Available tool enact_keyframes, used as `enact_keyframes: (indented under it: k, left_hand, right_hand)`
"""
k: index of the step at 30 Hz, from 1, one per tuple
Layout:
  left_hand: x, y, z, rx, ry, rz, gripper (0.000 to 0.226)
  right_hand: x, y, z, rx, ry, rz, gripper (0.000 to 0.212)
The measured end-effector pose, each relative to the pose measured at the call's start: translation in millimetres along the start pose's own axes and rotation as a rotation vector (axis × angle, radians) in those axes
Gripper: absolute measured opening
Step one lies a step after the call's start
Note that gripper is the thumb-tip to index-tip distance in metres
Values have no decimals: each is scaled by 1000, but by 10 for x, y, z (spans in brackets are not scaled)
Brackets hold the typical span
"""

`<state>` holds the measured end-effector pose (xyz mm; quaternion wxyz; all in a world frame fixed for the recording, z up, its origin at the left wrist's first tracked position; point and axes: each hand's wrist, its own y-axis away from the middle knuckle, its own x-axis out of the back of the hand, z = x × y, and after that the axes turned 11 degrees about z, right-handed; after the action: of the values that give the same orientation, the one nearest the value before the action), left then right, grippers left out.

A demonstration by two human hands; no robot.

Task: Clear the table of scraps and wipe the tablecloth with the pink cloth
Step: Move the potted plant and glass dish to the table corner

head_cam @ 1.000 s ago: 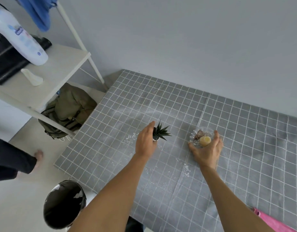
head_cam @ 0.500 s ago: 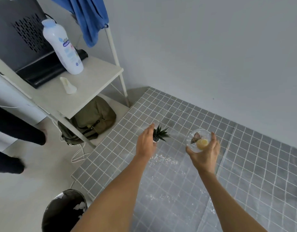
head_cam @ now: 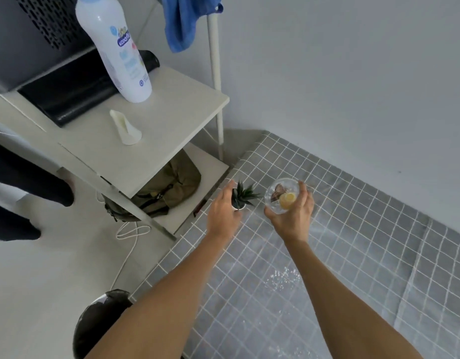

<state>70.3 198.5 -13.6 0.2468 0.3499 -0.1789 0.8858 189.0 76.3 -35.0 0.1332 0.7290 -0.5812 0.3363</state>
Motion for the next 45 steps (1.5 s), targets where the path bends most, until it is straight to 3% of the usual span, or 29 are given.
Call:
enact_keyframes:
  k: [7,15,18,23,33,42,45]
  left_hand:
    - [26,293,-288,13,74,12,74]
    - [-94,359,-431,31,140,-19,65]
    - [-155,441,-484,46,157,24,73]
    - [-188,497,-492,68,140,92,58]
    - [-137,522,-456,96,121,116,54]
    - [68,789,-311,162,62,182,37]
    - [99,821,-342,228,92,139,54]
  right_hand:
    - [-527,-35,-214,89,2,-92,108]
    - [-582,-117,-139,101,8,-135,109]
    - [-532,-171,-133,128,62,-186,110]
    - [-461,-199,-181,155,151,-239,112]
    - [-285,-241,-211,119,356,-390,111]
    - [311,41,-132,115,372,-335,100]
    - [541,204,-61,129,362,-320,97]
